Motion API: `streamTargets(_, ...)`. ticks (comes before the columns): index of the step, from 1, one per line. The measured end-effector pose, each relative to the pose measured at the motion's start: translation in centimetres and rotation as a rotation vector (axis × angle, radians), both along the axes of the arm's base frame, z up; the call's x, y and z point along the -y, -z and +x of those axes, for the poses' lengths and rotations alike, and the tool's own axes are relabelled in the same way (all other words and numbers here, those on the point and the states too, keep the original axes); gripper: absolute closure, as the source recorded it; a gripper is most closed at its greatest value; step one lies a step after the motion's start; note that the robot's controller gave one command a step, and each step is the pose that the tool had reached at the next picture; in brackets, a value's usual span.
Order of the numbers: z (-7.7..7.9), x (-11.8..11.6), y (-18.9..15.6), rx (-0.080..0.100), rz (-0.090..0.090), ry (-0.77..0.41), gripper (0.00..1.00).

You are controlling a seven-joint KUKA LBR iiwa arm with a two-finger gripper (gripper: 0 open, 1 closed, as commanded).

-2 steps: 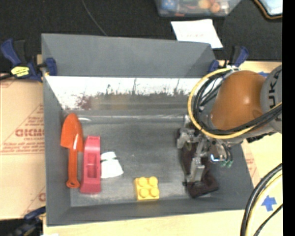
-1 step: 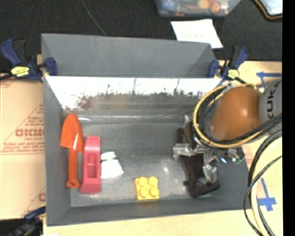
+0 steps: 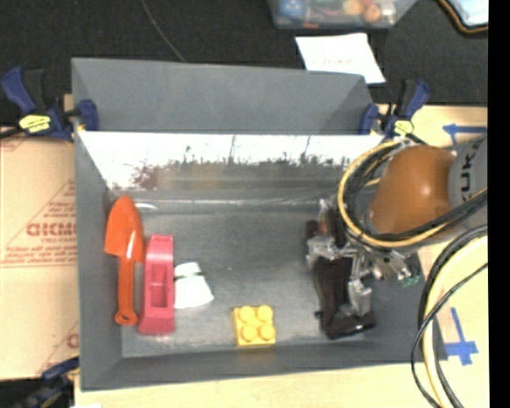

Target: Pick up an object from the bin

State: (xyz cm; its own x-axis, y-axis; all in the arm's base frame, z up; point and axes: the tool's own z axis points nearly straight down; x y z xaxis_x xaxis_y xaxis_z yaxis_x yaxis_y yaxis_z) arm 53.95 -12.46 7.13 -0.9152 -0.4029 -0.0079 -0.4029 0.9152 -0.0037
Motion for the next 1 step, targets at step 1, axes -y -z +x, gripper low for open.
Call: streamTargets(1, -1.05, -3.94, 0.07, -0.005, -0.003, -0.616, 0.0)
